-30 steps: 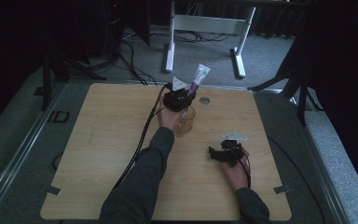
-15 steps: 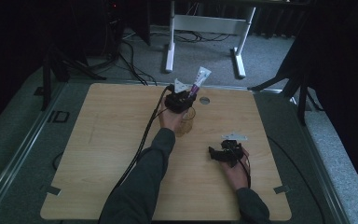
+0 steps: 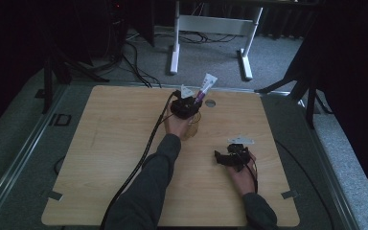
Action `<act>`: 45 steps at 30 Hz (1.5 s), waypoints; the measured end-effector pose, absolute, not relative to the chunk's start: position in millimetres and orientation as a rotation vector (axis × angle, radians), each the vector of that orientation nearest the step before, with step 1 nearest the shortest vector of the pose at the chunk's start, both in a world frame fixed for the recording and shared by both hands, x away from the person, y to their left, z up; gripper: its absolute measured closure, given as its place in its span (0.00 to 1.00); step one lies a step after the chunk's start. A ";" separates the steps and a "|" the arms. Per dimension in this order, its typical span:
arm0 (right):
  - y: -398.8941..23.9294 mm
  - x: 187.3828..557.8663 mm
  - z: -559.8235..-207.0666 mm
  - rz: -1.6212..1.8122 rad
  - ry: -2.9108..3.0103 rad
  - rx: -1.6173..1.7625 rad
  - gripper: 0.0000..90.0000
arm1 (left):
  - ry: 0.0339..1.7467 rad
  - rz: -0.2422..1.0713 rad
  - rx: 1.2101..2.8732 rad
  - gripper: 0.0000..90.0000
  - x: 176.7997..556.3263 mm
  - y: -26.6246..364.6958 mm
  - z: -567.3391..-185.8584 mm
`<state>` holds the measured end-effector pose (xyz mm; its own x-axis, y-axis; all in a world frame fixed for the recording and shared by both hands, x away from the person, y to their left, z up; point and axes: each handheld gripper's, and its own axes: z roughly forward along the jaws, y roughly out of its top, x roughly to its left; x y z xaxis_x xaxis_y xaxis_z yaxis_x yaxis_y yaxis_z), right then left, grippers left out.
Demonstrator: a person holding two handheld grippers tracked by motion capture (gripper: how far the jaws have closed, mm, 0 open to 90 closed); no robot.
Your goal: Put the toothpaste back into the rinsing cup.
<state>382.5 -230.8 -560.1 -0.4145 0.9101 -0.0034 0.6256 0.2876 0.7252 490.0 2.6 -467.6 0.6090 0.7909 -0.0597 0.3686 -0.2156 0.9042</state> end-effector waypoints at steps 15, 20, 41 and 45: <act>-230.8 382.4 -560.1 0.918 2.143 1.378 0.21 | 0.935 0.500 1.832 0.78 482.0 9.6 -482.4; -230.7 382.4 -560.1 0.918 2.143 1.379 0.21 | 0.928 0.484 1.839 0.76 478.6 13.3 -487.0; -230.8 382.4 -560.1 0.918 2.143 1.378 0.21 | 0.912 0.517 1.893 0.53 458.1 27.0 -468.6; -230.8 382.4 -560.1 0.918 2.143 1.378 0.21 | 0.933 0.519 1.884 0.46 450.9 37.1 -467.9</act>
<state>382.4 -230.8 -560.1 -0.4139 0.9103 -0.0035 0.6257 0.2872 0.7253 450.9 37.1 -467.9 0.6211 0.7831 -0.0317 0.3862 -0.2707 0.8818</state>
